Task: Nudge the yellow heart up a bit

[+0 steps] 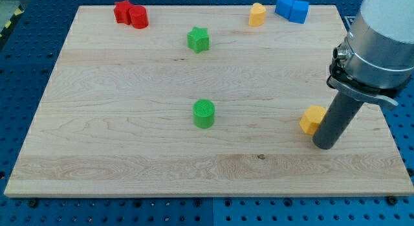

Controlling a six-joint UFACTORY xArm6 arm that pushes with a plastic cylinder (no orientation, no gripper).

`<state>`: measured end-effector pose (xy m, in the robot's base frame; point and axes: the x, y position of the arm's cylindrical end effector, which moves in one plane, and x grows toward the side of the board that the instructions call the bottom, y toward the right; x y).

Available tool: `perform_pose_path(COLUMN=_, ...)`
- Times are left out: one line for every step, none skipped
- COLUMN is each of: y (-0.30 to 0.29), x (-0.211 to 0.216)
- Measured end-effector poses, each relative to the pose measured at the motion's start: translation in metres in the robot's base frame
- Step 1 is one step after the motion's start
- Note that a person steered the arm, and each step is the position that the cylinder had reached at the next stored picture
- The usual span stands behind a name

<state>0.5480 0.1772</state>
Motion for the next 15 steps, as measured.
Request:
perform_pose_path(y=-0.003, x=0.0)
perform_pose_path(y=-0.008, x=-0.008)
perform_pose_path(y=-0.01, x=-0.015)
perform_pose_path(y=-0.01, x=-0.007)
perform_pose_path(y=0.004, x=0.039)
perform_pose_path(y=0.024, x=0.07)
perform_pose_path(y=0.027, x=0.07)
perform_pose_path(y=0.027, x=0.052)
perform_pose_path(y=0.035, x=0.05)
perform_pose_path(y=0.066, x=0.045)
perform_pose_path(y=0.082, x=-0.013)
perform_pose_path(y=0.082, x=-0.094)
perform_pose_path(y=0.076, x=-0.176)
perform_pose_path(y=0.013, x=-0.233)
perform_pose_path(y=-0.056, x=-0.282)
